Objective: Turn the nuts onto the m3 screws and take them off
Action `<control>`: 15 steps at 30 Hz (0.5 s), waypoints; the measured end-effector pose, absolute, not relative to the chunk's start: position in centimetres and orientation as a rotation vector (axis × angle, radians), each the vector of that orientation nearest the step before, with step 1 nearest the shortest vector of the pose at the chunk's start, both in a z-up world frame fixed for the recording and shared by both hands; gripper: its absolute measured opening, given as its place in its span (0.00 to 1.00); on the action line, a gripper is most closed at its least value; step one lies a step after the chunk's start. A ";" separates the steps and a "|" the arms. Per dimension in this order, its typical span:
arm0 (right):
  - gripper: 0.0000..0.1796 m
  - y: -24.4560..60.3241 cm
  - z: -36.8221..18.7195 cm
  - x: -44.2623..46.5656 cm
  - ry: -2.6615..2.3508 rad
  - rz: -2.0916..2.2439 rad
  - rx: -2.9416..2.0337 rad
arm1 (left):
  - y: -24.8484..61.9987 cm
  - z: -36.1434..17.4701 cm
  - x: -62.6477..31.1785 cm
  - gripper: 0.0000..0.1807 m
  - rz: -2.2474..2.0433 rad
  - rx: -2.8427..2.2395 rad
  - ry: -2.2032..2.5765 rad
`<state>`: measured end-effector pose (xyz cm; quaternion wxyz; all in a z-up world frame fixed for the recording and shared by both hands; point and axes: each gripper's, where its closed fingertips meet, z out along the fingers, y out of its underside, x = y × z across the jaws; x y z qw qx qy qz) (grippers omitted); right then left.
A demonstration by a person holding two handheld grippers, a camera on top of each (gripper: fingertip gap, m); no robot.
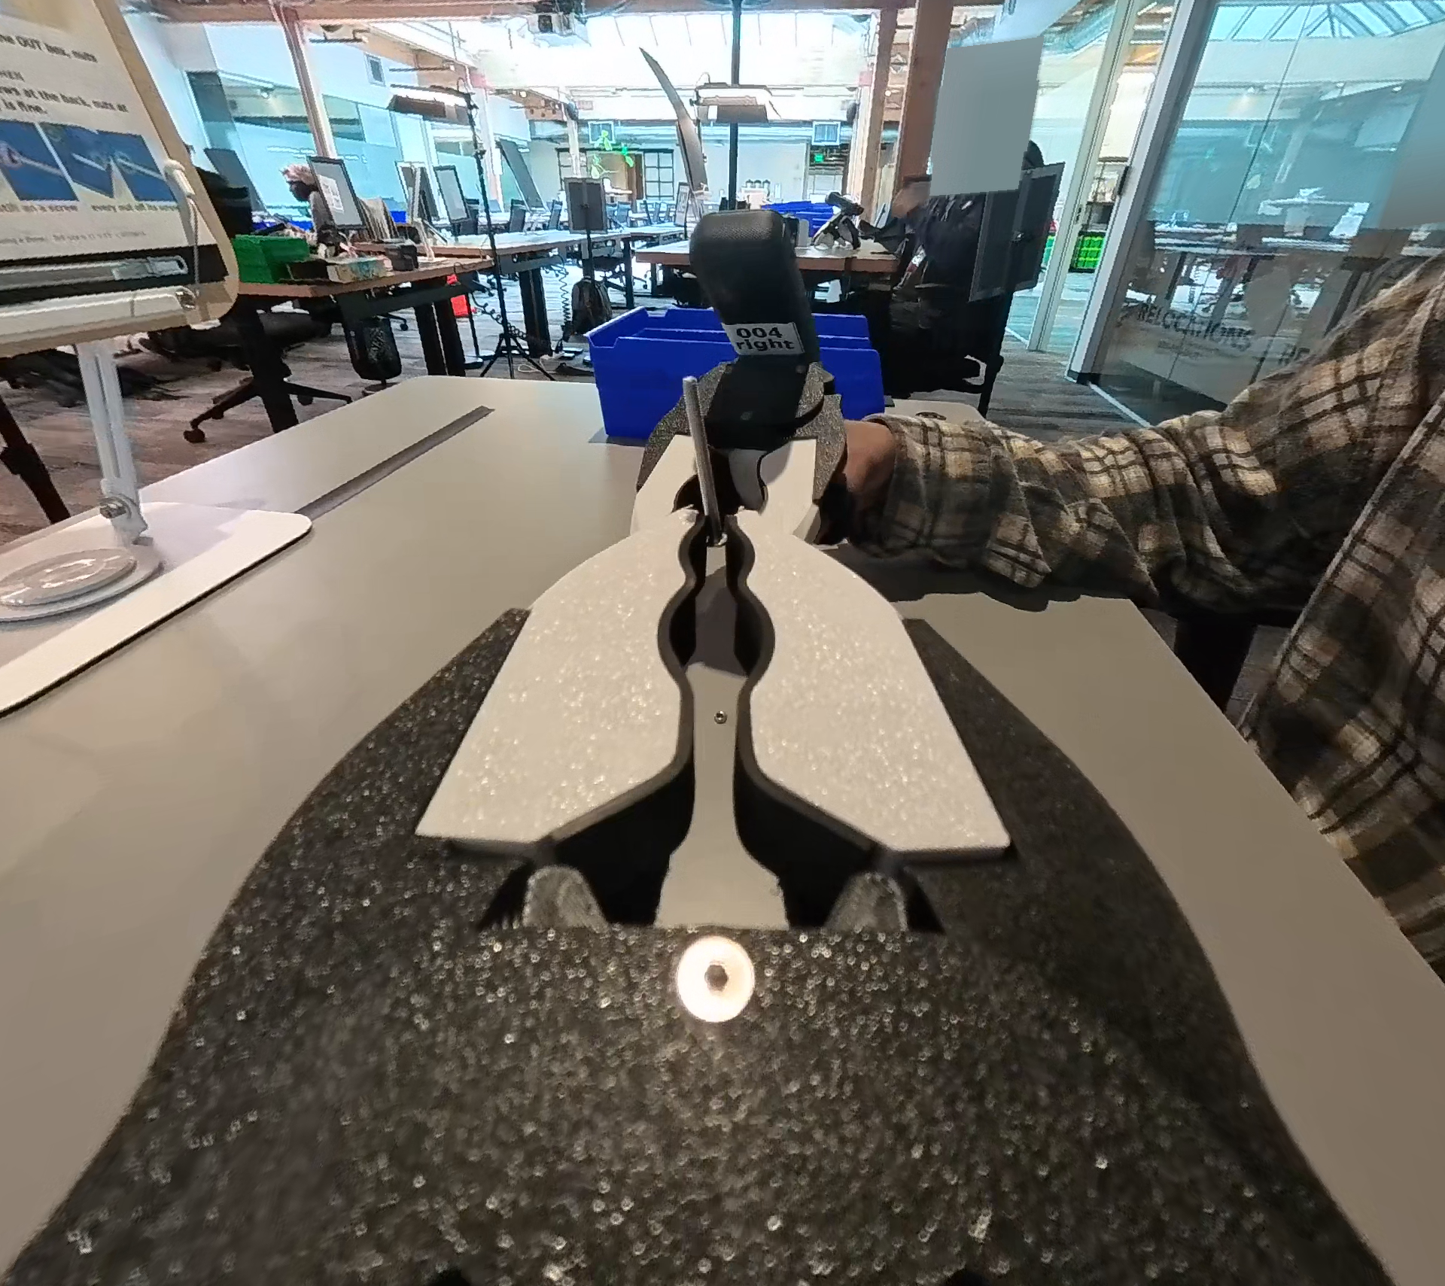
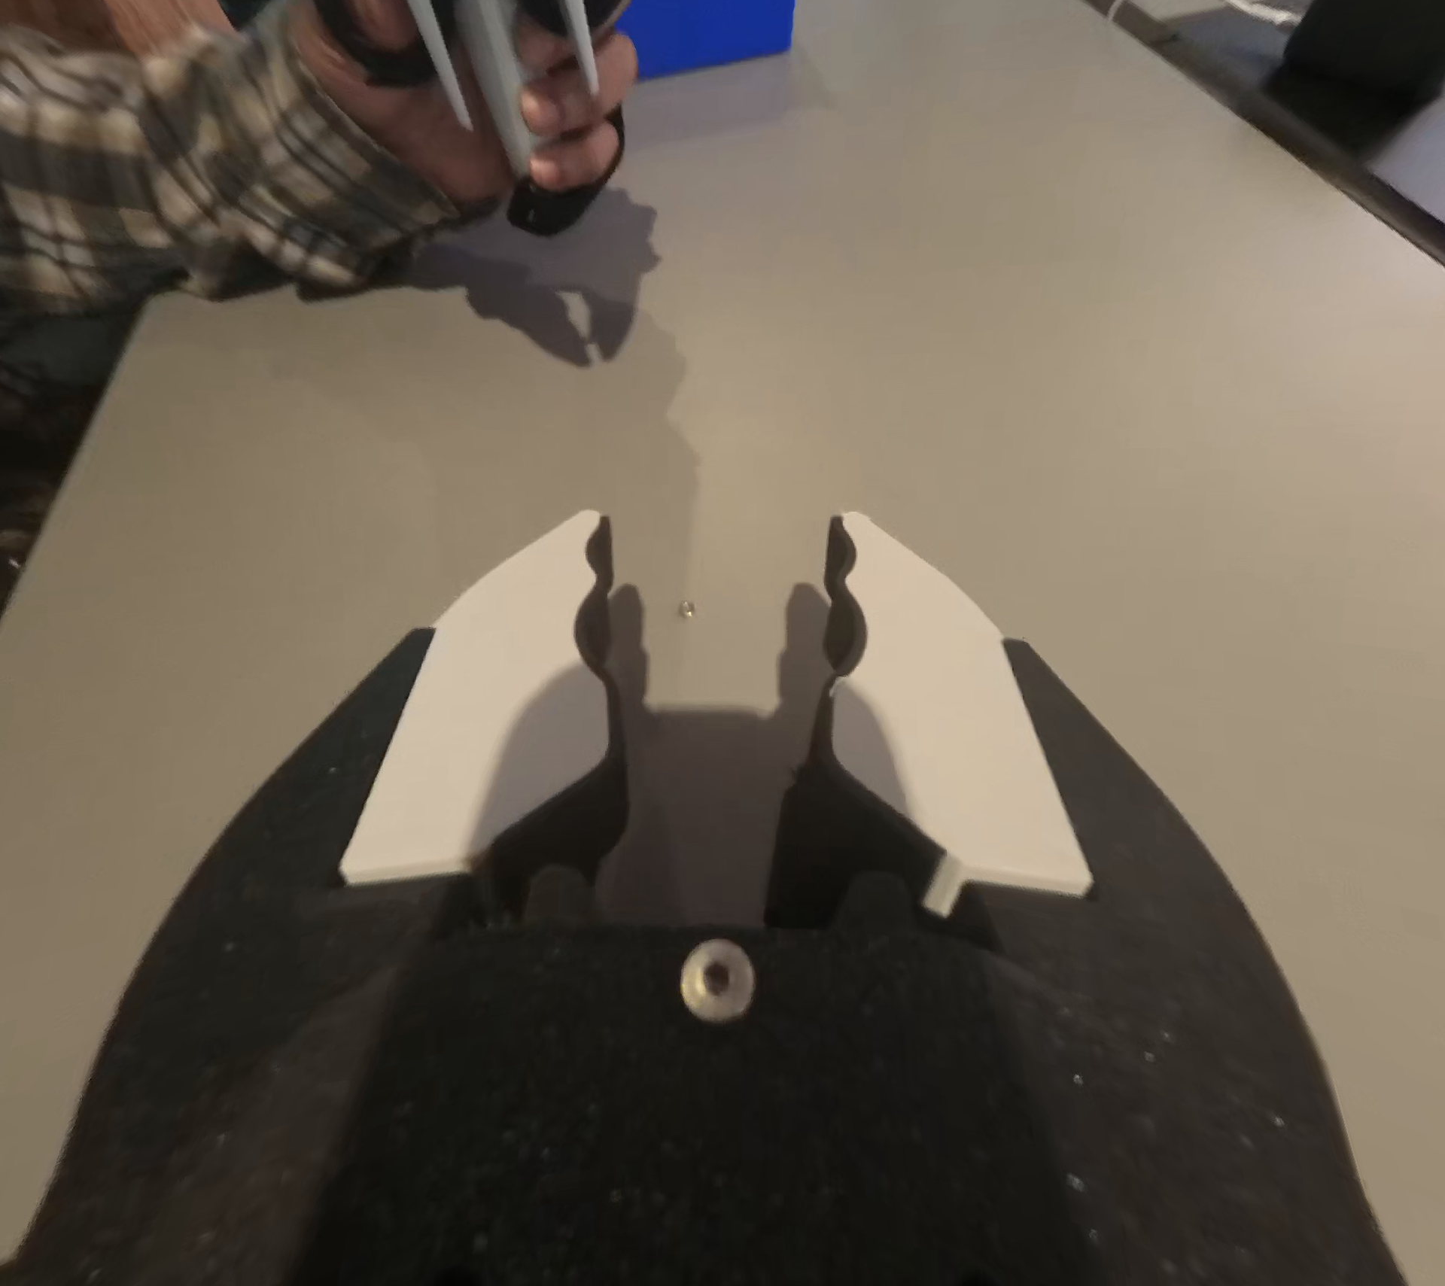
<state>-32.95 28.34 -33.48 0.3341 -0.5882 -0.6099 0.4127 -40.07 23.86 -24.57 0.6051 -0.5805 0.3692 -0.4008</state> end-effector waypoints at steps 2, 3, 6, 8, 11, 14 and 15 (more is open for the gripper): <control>0.30 28.3 -33.6 -33.0 -1.601 1.061 -1.539 | 23.9 -24.6 -40.1 0.02 -0.927 -1.343 0.854; 0.32 28.3 -33.7 -33.0 -1.605 1.053 -1.538 | 23.9 -24.5 -40.1 0.02 -0.926 -1.342 0.853; 0.34 28.2 -33.6 -33.1 -1.607 1.040 -1.536 | 23.9 -24.5 -40.3 0.02 -0.921 -1.342 0.848; 0.34 28.1 -33.5 -33.1 -1.601 1.042 -1.538 | 24.0 -24.5 -40.4 0.02 -0.915 -1.345 0.845; 0.33 28.2 -33.2 -33.2 -1.584 1.032 -1.539 | 24.1 -24.6 -40.5 0.02 -0.915 -1.347 0.842; 0.30 28.1 -33.0 -33.2 -1.588 1.031 -1.539 | 24.1 -24.7 -40.4 0.02 -0.910 -1.353 0.846; 0.29 28.0 -33.1 -33.1 -1.593 1.031 -1.540 | 24.1 -24.7 -40.4 0.02 -0.908 -1.355 0.847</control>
